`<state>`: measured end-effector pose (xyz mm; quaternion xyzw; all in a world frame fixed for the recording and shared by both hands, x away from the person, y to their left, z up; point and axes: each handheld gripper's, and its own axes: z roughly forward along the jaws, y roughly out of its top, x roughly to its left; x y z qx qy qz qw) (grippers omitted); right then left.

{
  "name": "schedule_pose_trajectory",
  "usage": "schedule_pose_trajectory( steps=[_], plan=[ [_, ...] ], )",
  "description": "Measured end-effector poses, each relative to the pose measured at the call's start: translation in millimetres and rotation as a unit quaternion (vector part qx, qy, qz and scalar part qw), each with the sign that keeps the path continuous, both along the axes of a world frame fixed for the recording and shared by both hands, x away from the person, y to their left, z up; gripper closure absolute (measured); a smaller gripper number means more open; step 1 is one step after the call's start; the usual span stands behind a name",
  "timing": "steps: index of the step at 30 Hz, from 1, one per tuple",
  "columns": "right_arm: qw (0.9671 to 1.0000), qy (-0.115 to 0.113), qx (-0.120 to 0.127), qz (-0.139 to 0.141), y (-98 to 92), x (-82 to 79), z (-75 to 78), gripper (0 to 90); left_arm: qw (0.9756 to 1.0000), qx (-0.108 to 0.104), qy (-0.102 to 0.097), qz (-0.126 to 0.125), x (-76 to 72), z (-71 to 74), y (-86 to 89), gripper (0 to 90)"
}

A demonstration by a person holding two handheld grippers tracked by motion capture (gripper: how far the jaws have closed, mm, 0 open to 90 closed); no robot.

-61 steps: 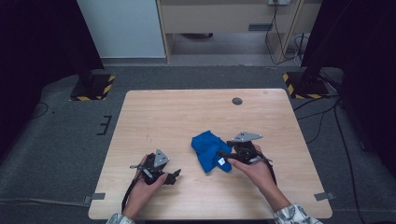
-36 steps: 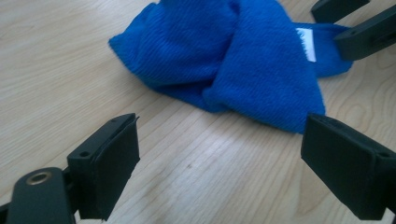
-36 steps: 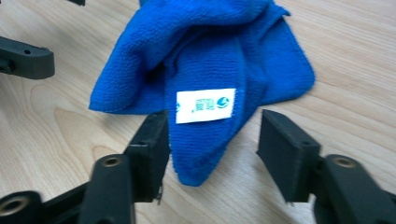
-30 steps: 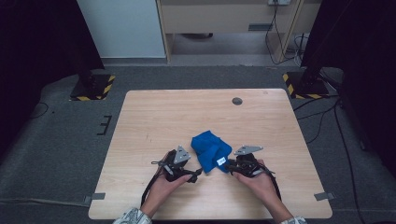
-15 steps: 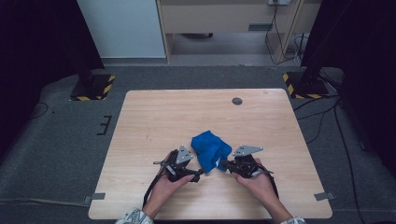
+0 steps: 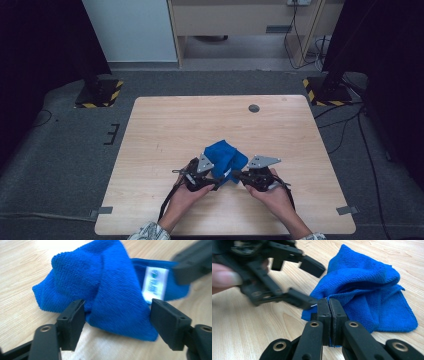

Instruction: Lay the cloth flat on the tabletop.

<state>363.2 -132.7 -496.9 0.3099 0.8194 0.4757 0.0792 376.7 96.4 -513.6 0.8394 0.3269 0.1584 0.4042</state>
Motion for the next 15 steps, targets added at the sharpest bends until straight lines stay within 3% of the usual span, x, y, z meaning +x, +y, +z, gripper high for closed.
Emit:
schedule_pose_trajectory(
  steps=[3,8,15],
  plan=[
    [1.0000,-0.002,-0.005,0.002,0.6,0.0,-0.2,88.5,0.9999,0.008,0.007,-0.007,5.4,-4.4,-1.8,46.8],
    [1.0000,0.000,-0.009,-0.004,-2.1,1.3,-0.3,88.5,0.9999,0.002,-0.003,-0.014,3.1,1.3,2.7,69.0],
    [0.9997,-0.004,-0.009,-0.022,-10.5,4.6,2.8,88.5,0.9993,-0.036,-0.001,0.008,4.8,13.1,20.6,81.3]
  ],
)
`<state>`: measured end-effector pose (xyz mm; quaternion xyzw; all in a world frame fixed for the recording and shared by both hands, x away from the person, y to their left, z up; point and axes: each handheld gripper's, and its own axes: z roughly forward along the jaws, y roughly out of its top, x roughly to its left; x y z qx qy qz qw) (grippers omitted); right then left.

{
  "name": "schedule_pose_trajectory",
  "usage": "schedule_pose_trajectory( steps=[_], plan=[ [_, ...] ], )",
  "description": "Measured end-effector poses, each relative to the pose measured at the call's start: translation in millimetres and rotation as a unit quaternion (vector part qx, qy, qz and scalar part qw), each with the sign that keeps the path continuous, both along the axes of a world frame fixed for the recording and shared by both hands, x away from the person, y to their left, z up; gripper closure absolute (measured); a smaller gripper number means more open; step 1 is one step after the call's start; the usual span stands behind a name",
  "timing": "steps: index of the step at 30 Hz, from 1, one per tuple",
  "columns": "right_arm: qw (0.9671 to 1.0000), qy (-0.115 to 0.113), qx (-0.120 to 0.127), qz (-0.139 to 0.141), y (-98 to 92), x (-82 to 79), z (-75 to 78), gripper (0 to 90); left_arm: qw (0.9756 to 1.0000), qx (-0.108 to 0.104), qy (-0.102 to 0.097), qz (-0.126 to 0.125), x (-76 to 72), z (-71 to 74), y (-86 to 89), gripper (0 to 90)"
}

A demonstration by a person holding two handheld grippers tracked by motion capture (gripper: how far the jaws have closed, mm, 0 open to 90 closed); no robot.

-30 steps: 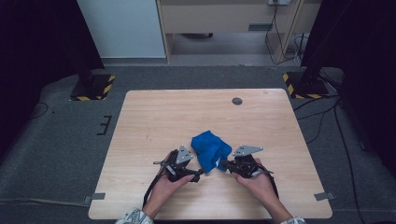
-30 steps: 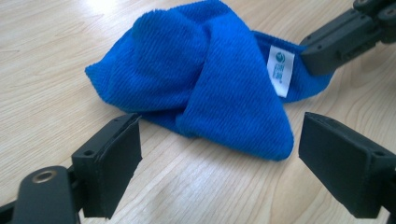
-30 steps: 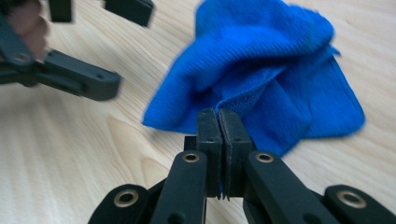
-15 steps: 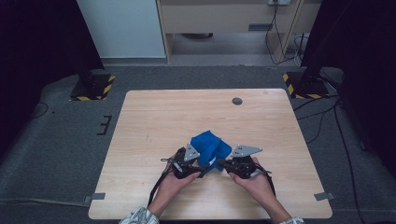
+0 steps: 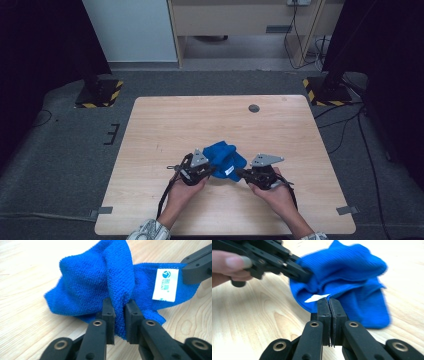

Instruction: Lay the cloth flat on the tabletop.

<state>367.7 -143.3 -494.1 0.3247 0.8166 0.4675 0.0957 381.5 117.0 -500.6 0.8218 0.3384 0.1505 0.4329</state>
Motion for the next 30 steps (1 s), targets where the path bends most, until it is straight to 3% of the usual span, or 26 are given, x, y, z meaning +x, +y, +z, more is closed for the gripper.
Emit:
schedule_pose_trajectory(
  steps=[7,16,24,28,30],
  plan=[
    [0.9993,-0.008,0.011,-0.036,-21.6,7.0,9.1,88.5,0.9995,-0.027,-0.005,0.017,-1.0,13.6,17.7,82.2],
    [0.9961,-0.006,0.016,-0.087,-52.9,16.5,13.1,88.5,0.9986,-0.040,-0.002,0.035,1.5,19.1,36.2,83.7],
    [0.9955,0.003,0.000,-0.095,-55.1,21.7,4.9,88.5,0.9978,0.004,0.049,0.045,11.0,-0.2,43.4,84.0],
    [0.9952,0.009,-0.005,-0.098,-56.2,23.1,3.1,88.5,0.9973,0.011,0.055,0.047,13.7,-6.4,45.2,80.4],
    [0.9951,0.012,-0.008,-0.098,-55.9,23.3,1.3,88.5,0.9976,0.016,0.052,0.043,13.2,-8.5,42.7,72.6]
  ],
)
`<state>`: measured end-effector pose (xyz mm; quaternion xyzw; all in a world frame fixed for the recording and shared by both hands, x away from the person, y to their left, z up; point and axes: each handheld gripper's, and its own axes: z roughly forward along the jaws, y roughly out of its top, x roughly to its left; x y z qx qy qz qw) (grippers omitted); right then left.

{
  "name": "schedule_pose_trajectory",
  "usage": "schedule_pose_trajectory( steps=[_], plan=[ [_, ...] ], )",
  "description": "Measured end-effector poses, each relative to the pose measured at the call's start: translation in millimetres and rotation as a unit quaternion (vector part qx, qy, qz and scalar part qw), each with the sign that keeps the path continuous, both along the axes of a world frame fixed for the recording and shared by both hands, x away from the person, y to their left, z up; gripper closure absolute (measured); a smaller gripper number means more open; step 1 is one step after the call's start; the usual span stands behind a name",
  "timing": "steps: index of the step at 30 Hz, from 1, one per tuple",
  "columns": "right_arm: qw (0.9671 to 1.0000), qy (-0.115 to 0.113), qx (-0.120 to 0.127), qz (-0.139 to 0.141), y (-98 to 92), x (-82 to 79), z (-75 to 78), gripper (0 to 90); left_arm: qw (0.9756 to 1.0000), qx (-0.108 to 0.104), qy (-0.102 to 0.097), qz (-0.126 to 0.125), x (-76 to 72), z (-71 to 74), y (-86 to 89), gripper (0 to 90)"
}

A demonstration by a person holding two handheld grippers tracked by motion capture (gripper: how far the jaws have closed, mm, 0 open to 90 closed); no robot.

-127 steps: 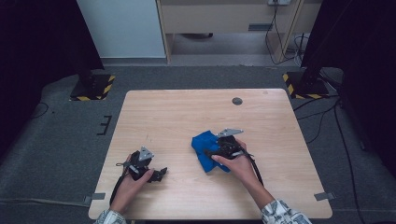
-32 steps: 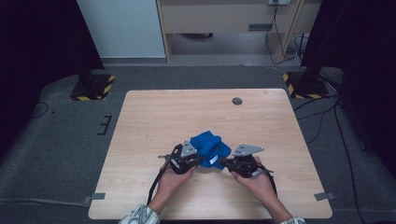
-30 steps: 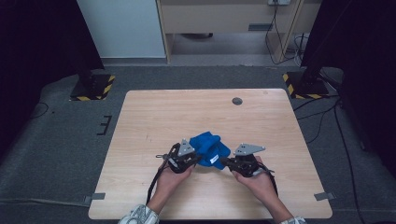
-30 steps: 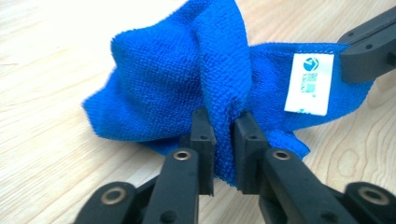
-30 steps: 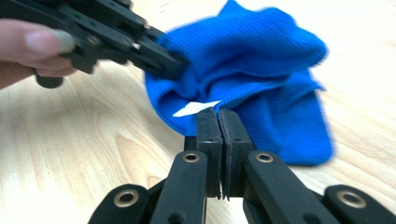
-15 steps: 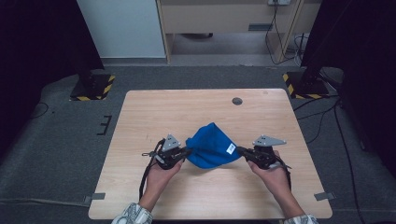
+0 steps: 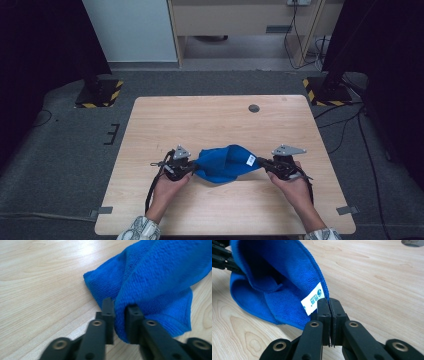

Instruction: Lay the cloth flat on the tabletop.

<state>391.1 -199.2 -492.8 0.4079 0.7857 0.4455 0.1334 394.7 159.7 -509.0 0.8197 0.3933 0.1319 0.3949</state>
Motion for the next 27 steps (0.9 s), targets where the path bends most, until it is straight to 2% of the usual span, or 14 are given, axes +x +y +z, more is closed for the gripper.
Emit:
schedule_pose_trajectory(
  steps=[4,7,11,18,19,23,27],
  plan=[
    [1.0000,0.000,-0.005,0.004,1.9,0.1,-1.5,88.3,0.9999,-0.005,-0.016,-0.003,-2.7,2.7,-5.6,55.5],
    [1.0000,0.001,-0.006,0.004,1.9,0.2,-1.5,88.2,0.9996,-0.009,-0.024,-0.008,-4.3,4.1,-8.9,48.7],
    [1.0000,0.000,-0.005,0.002,1.5,0.2,-1.7,88.0,0.9991,-0.024,-0.031,-0.017,-5.9,7.1,-12.0,45.6],
    [1.0000,0.002,-0.004,0.003,3.8,-0.4,-1.7,88.0,0.9967,-0.054,-0.051,-0.033,-8.3,15.5,-19.1,43.7],
    [1.0000,0.001,-0.005,0.005,4.1,-0.3,-2.0,88.0,0.9964,-0.057,-0.052,-0.034,-8.2,15.8,-20.0,45.5],
    [0.9999,0.000,-0.006,0.008,5.7,-0.6,-1.8,88.0,0.9950,-0.066,-0.055,-0.052,-9.6,20.9,-24.5,68.4],
    [1.0000,-0.005,-0.005,0.005,2.8,-0.1,-0.4,88.0,0.9937,-0.077,-0.062,-0.054,-13.3,28.0,-21.4,80.6]
  ],
)
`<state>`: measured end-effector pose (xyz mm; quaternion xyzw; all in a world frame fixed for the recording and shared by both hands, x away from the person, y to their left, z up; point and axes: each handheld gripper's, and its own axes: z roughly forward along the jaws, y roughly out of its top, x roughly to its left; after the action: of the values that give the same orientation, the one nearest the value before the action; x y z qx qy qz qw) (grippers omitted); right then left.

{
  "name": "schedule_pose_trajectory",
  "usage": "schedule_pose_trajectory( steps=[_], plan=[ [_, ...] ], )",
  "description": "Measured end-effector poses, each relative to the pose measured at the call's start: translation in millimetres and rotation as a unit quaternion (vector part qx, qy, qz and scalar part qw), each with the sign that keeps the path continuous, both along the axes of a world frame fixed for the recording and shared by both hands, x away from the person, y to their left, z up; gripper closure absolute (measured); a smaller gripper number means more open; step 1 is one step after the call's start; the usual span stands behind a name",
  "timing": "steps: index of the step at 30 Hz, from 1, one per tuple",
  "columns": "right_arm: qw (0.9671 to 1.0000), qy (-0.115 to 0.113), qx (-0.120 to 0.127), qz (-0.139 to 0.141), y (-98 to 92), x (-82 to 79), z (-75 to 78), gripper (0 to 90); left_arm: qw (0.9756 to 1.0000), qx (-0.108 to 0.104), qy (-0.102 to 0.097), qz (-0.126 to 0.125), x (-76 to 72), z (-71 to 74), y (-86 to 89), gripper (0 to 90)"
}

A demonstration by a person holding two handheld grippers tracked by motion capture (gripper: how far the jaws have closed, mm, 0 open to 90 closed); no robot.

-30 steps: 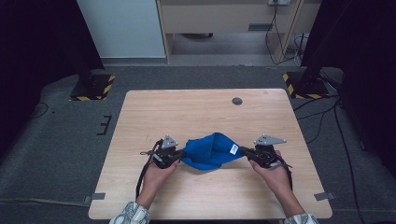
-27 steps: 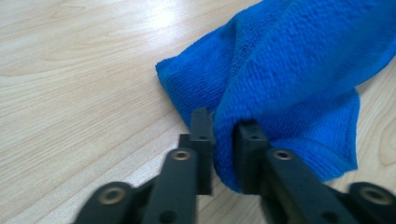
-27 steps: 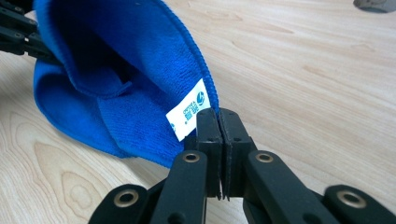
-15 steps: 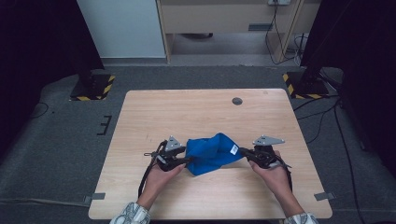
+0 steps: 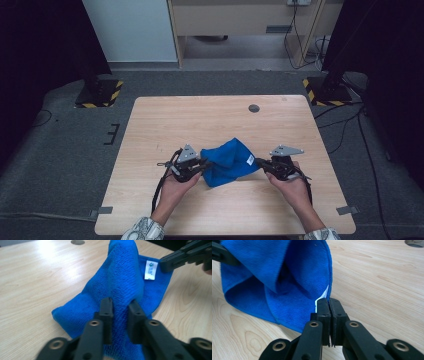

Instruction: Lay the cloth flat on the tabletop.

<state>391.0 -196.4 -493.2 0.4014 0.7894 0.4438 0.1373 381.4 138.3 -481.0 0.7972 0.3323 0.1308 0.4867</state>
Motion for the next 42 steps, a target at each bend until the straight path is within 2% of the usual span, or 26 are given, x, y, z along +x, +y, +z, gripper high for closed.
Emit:
schedule_pose_trajectory(
  steps=[5,8,11,12,13,15,17,19,23,27,29,30,33,35,36,39,42],
  plan=[
    [0.9999,0.000,0.015,-0.008,-6.8,-0.7,6.2,87.9,0.9994,-0.028,-0.010,0.017,-4.4,13.4,10.7,85.6],
    [0.9996,-0.001,0.026,-0.008,-10.4,-4.6,18.7,87.5,0.9991,-0.041,-0.003,0.011,-9.8,24.5,16.3,85.7],
    [0.9998,0.002,0.016,0.013,-11.3,-7.0,31.7,87.2,0.9984,-0.054,0.013,0.007,-14.2,35.2,22.0,86.0],
    [0.9998,0.007,0.009,0.019,-10.9,-7.0,34.9,87.2,0.9984,-0.054,0.019,0.002,-14.4,37.7,23.4,86.0],
    [0.9997,0.007,0.003,0.025,-10.0,-6.3,36.8,87.2,0.9989,-0.039,0.026,0.006,-12.3,38.6,24.3,86.0],
    [0.9995,0.009,-0.010,0.028,-5.6,-1.5,34.4,86.2,0.9985,-0.026,0.047,0.016,-1.7,32.4,25.6,85.6],
    [0.9994,0.012,-0.018,0.027,-0.4,7.7,21.2,86.1,0.9963,-0.017,0.080,0.028,17.2,16.0,27.4,84.9],
    [0.9990,0.022,-0.032,0.023,3.3,16.3,7.2,86.6,0.9949,0.002,0.091,0.043,31.1,2.9,28.8,83.7],
    [0.9960,0.031,-0.080,0.022,10.2,30.6,-15.9,87.3,0.9911,0.013,0.115,0.067,53.8,-20.6,32.6,81.9],
    [0.9946,0.032,-0.097,0.015,13.1,38.8,-24.3,88.1,0.9889,0.041,0.121,0.076,60.3,-33.9,33.8,82.2],
    [0.9944,0.034,-0.099,0.009,12.7,42.9,-27.0,88.1,0.9878,0.036,0.128,0.081,60.7,-39.0,35.7,81.0],
    [0.9946,0.039,-0.097,0.002,12.4,45.4,-28.5,88.0,0.9879,0.035,0.128,0.081,60.2,-40.0,35.7,78.9],
    [0.9953,0.033,-0.091,0.000,12.8,43.3,-25.7,86.9,0.9908,0.037,0.109,0.072,56.2,-37.1,33.1,69.4],
    [0.9966,0.028,-0.078,-0.003,12.7,39.7,-21.2,85.6,0.9926,0.028,0.098,0.066,52.6,-34.1,30.7,54.7],
    [0.9972,0.027,-0.070,-0.006,12.7,38.1,-19.4,84.9,0.9930,0.033,0.093,0.065,50.6,-32.3,29.5,48.6],
    [0.9979,0.023,-0.060,-0.004,12.5,35.5,-16.5,83.1,0.9943,0.030,0.081,0.062,46.7,-27.4,26.6,39.4],
    [0.9981,0.020,-0.058,-0.005,12.3,34.6,-16.7,81.1,0.9958,0.023,0.064,0.062,44.0,-22.0,25.4,34.8]
  ],
)
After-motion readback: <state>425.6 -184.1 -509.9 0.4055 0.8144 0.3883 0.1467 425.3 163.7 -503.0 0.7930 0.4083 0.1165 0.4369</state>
